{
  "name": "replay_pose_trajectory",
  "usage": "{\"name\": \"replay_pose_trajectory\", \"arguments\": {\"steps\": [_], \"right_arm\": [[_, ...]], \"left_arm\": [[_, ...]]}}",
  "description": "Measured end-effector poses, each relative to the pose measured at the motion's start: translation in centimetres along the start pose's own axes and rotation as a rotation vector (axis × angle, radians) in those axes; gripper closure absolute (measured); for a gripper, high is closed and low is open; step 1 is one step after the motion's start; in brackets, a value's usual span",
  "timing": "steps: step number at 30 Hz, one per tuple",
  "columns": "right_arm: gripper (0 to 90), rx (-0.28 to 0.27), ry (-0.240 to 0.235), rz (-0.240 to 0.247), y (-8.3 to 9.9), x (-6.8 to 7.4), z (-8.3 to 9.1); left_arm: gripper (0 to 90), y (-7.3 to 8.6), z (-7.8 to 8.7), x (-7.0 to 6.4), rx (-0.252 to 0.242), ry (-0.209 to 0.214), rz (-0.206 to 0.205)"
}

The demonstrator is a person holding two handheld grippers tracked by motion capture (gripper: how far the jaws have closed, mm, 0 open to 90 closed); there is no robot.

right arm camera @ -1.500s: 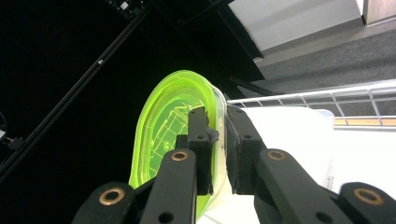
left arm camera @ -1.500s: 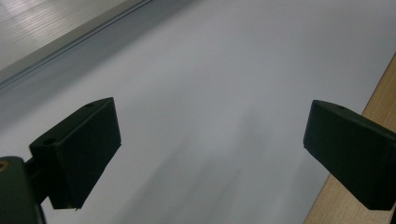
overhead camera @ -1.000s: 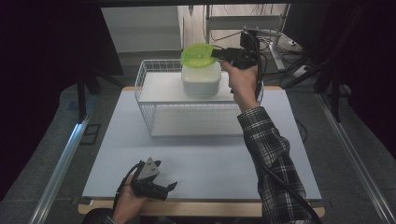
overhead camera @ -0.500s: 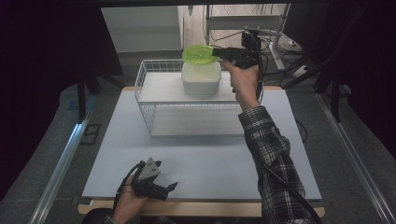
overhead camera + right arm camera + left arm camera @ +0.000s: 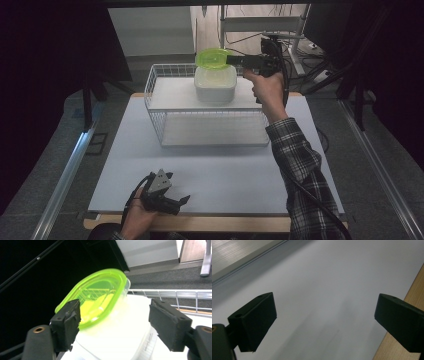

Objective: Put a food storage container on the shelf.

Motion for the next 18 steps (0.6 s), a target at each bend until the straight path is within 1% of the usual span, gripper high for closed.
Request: {"name": "replay_pose_trajectory", "arguments": {"steps": [9, 18], "right_arm": [[18.8, 0.019, -0.029, 0.061, 2.0, 0.0, 1.4], [13.1, 0.038, -0.048, 0.148, 4.6, 0.6, 2.5]], "left_arm": [[3.5, -0.1, 0.0, 0.1, -0.015, 0.011, 0.015], [3.1, -0.1, 0.0, 0.1, -0.029, 0.031, 0.02]]}}
Point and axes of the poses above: each handheld gripper's, and its own axes: z roughly backward along the jaws, y roughly out of its underside, x roughly to its left, the point moved 1 cm from there along -z, roughly forward along the jaws, and after that the axes turned 7 degrees about z, right-handed, at the moved point
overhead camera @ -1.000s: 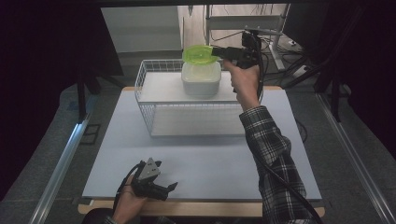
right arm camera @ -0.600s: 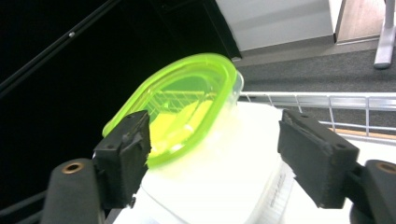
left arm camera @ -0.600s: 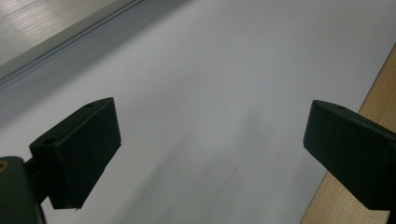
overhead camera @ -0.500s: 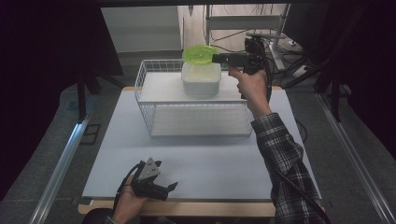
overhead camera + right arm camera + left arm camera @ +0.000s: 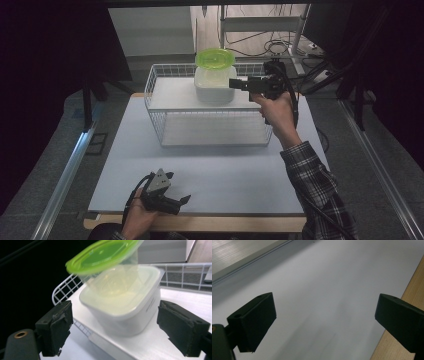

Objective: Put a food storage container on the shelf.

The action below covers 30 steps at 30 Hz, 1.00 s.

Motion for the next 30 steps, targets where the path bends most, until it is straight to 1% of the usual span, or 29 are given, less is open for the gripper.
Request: {"name": "replay_pose_trajectory", "arguments": {"steps": [5, 9, 13, 17, 19, 24, 27, 30], "right_arm": [[10.5, 0.011, -0.008, 0.036, 1.3, 0.5, 0.4], [8.9, 0.018, -0.002, 0.088, 2.4, 0.9, 0.7], [7.4, 0.04, 0.0, 0.136, 3.8, 1.3, 0.8], [6.4, 0.047, -0.005, 0.161, 4.9, 1.6, 0.9], [5.9, 0.052, 0.0, 0.18, 5.5, 1.7, 1.0], [4.3, 0.058, 0.007, 0.204, 6.8, 1.8, 1.2], [4.2, 0.053, 0.009, 0.211, 7.5, 1.8, 1.3], [4.1, 0.06, 0.011, 0.228, 8.3, 1.9, 1.2]], "left_arm": [[2.9, 0.0, 0.1, 0.1, -0.012, 0.009, 0.006], [2.8, 0.0, 0.1, 0.1, -0.021, 0.014, 0.009], [2.7, 0.1, 0.1, 0.2, -0.028, 0.029, 0.018], [2.7, 0.1, 0.1, 0.3, -0.033, 0.038, 0.024], [2.8, 0.1, 0.1, 0.3, -0.036, 0.044, 0.029], [2.7, 0.0, 0.1, 0.2, -0.047, 0.052, 0.023], [2.5, 0.0, 0.0, 0.1, -0.035, 0.041, 0.01], [2.4, 0.1, 0.0, 0.1, -0.029, 0.039, 0.009]]}}
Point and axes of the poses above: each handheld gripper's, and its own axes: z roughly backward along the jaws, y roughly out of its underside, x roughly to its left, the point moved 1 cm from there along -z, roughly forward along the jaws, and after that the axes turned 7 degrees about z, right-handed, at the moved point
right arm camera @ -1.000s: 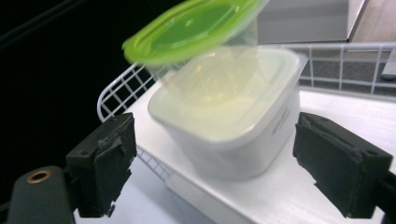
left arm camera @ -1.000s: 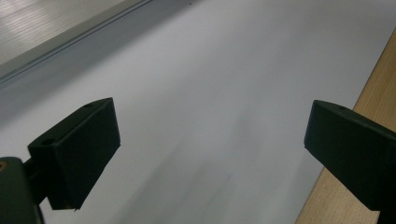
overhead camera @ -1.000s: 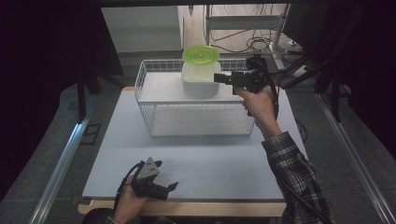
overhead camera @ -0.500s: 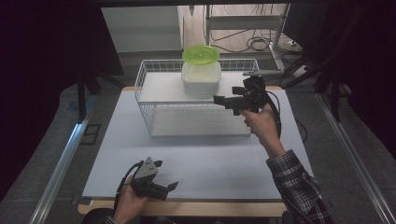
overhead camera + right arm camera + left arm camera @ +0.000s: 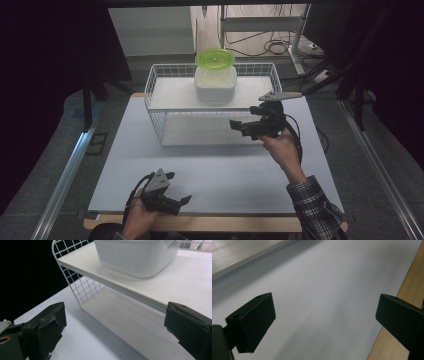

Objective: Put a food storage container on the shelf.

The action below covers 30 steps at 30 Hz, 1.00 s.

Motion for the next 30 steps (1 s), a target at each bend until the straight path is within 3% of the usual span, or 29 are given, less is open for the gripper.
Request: {"name": "replay_pose_trajectory", "arguments": {"steps": [15, 25, 30], "right_arm": [[0.6, -0.007, 0.04, 0.04, 4.2, 0.7, -0.3], [0.0, 0.04, 0.074, 0.086, 7.3, 0.8, 0.4], [0.0, 0.033, 0.086, 0.065, 8.6, 0.7, 0.8]], "left_arm": [[2.6, 0.0, -0.1, 0.0, 0.026, -0.004, 0.008], [2.8, 0.0, 0.0, -0.1, 0.028, -0.002, 0.009], [2.9, 0.0, 0.0, -0.1, 0.031, -0.005, 0.008]]}}
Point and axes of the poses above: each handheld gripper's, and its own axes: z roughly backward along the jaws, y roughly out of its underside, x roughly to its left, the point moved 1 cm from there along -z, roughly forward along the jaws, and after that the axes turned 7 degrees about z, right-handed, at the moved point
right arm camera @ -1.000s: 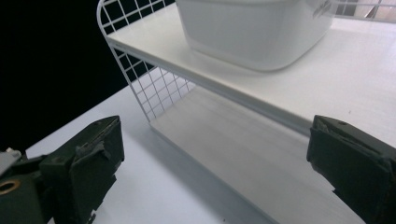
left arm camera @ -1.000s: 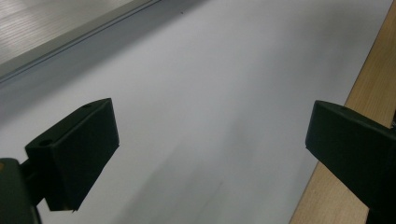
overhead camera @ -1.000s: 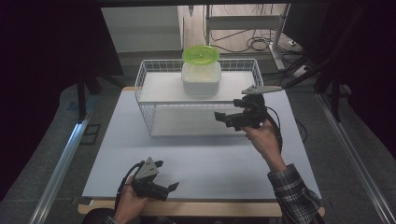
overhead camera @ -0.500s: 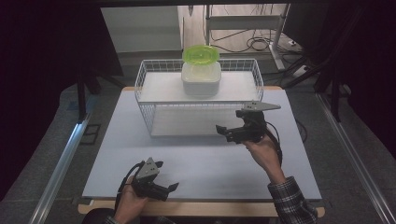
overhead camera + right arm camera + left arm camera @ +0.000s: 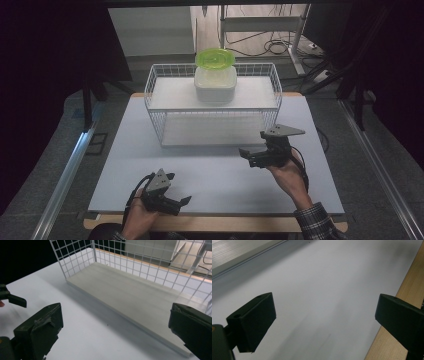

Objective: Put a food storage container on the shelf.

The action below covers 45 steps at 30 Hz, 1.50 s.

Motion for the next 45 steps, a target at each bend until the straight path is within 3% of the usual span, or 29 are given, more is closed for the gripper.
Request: {"name": "replay_pose_trajectory", "arguments": {"steps": [8, 15, 26, 45], "right_arm": [[0.0, 0.035, 0.007, -0.004, 2.2, 0.3, 0.1], [0.0, 0.042, -0.001, -0.037, 4.3, 0.6, 0.7], [0.0, 0.075, -0.003, -0.027, 6.8, 1.0, 1.1], [0.0, 0.219, -0.013, -0.007, 9.8, 2.1, -0.3]], "left_arm": [[3.0, 0.0, -0.1, 0.0, 0.005, -0.002, 0.001], [3.0, 0.0, -0.1, -0.1, 0.01, -0.005, -0.005], [2.9, 0.1, -0.2, -0.1, 0.011, -0.01, -0.014], [2.9, 0.3, -0.5, -0.1, 0.034, -0.016, -0.02]]}}
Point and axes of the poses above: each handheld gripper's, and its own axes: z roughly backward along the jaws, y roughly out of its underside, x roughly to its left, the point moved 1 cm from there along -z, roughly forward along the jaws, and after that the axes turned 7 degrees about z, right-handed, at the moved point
